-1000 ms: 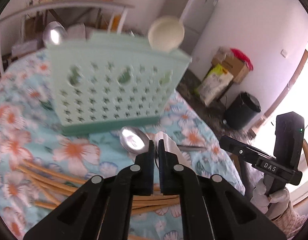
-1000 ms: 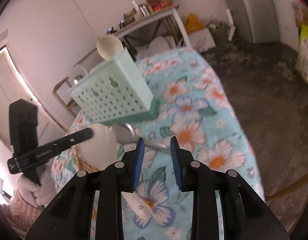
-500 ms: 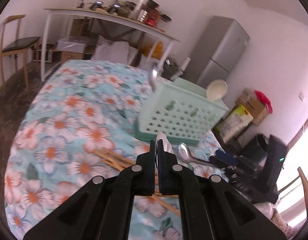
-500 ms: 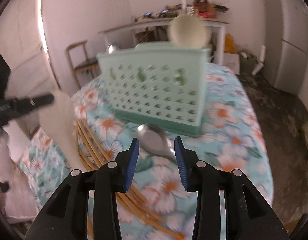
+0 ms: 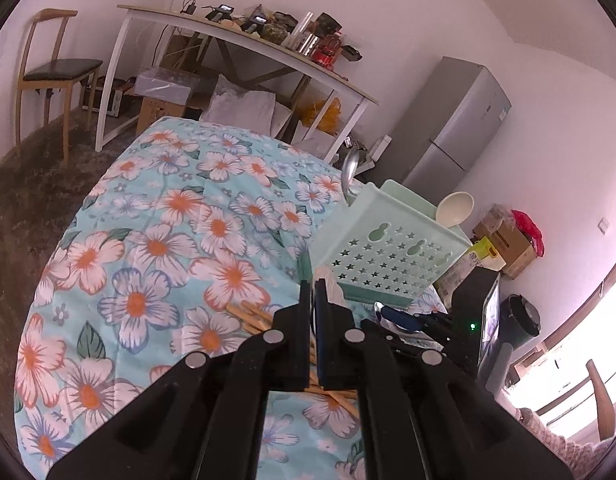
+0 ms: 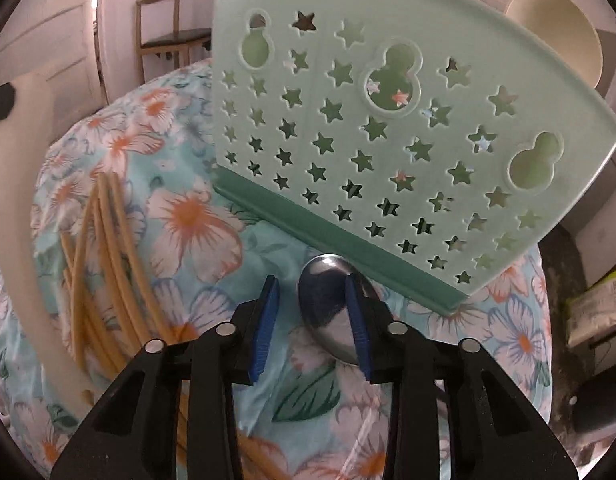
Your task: Organize utensils
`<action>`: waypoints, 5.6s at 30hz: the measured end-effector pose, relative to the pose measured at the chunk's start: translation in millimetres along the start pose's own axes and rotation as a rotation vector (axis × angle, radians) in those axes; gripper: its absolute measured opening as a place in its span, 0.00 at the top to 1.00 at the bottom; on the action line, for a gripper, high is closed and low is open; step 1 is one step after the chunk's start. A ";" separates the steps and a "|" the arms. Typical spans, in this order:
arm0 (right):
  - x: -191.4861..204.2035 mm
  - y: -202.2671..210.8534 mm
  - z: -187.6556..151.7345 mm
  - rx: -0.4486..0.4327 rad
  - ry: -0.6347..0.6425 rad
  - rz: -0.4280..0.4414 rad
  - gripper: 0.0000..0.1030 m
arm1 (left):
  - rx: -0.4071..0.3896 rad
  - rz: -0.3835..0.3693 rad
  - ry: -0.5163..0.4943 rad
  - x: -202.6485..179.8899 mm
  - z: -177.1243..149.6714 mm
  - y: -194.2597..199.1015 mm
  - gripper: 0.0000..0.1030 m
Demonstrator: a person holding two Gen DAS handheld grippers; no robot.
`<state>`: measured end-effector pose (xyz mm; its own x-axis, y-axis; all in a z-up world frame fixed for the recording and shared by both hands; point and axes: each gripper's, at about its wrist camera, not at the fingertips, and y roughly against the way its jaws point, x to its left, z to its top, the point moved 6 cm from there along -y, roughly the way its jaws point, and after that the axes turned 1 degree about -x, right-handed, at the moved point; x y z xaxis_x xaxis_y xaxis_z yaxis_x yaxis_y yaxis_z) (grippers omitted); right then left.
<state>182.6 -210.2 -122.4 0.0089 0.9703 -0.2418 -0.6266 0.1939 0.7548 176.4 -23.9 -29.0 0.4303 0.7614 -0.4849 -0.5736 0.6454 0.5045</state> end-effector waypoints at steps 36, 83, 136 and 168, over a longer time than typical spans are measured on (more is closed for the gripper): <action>-98.1 158.3 -5.0 -0.332 -0.450 0.278 1.00 | -0.461 0.046 -0.237 -99.0 135.0 62.9 0.99; -142.8 262.6 102.2 -0.726 -0.442 0.576 1.00 | 0.013 0.119 -0.291 -67.6 -16.9 -38.1 0.45; -58.6 116.7 -93.7 -0.114 -0.558 0.533 0.40 | 0.152 0.122 -0.239 -52.5 -99.6 -8.3 0.40; -43.4 95.2 -126.7 -0.071 -0.522 0.579 0.40 | 0.279 0.212 0.213 21.1 -50.1 -88.0 0.81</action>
<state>23.8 -252.2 -117.3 0.0196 0.8599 0.5100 -0.6918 -0.3566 0.6278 201.0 -67.7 -119.4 0.1516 0.8686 -0.4717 -0.4103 0.4895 0.7694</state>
